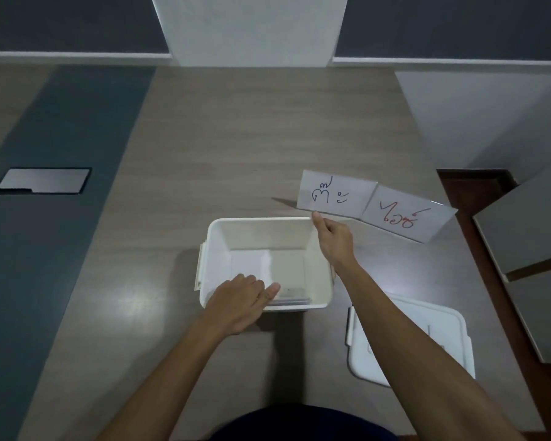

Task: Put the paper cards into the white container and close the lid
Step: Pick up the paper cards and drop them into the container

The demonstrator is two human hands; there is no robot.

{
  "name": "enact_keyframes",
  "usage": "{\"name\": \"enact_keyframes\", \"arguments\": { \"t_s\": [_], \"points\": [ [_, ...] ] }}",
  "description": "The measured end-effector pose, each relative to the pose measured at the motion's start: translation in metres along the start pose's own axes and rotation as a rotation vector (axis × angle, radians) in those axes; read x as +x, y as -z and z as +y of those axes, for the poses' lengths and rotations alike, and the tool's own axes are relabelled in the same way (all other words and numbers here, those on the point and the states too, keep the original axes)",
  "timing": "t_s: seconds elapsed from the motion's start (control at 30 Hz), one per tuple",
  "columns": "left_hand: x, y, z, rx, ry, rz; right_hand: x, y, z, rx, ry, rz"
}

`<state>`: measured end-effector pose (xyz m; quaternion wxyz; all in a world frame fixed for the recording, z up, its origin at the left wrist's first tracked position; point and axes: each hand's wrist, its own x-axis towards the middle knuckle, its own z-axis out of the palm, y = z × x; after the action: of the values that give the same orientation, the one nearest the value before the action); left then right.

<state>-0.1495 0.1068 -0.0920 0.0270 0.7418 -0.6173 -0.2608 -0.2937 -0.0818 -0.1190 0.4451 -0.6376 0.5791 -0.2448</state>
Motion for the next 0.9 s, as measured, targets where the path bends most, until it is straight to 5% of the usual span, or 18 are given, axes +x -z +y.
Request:
{"name": "enact_keyframes", "arguments": {
  "t_s": [0.1, 0.2, 0.3, 0.43, 0.6, 0.73, 0.9],
  "points": [
    [0.007, 0.011, -0.013, -0.067, -0.019, 0.391, 0.011, 0.006, -0.008, -0.017, -0.027, -0.057],
    [0.016, 0.016, -0.037, -0.022, 0.133, 0.695, 0.043, 0.018, -0.027, -0.175, 0.112, 0.083],
    [0.019, 0.012, -0.055, -0.325, 0.398, 0.540, 0.088, 0.027, -0.034, -0.526, 0.249, 0.113],
    [0.022, 0.007, -0.058, -0.818, 0.413, 0.452, 0.127, 0.031, -0.027, -0.873, 0.218, -0.004],
    [0.028, 0.010, -0.056, -1.007, 0.433, 0.478, 0.115, 0.029, -0.058, -0.570, 0.350, 0.044],
    [0.036, 0.008, -0.060, -1.051, 0.425, 0.490, 0.053, 0.037, -0.118, -0.220, 0.662, 0.216],
    [0.047, 0.011, -0.057, -1.046, 0.405, 0.520, -0.041, 0.031, -0.125, -0.328, 0.912, 0.020]
  ]
}}
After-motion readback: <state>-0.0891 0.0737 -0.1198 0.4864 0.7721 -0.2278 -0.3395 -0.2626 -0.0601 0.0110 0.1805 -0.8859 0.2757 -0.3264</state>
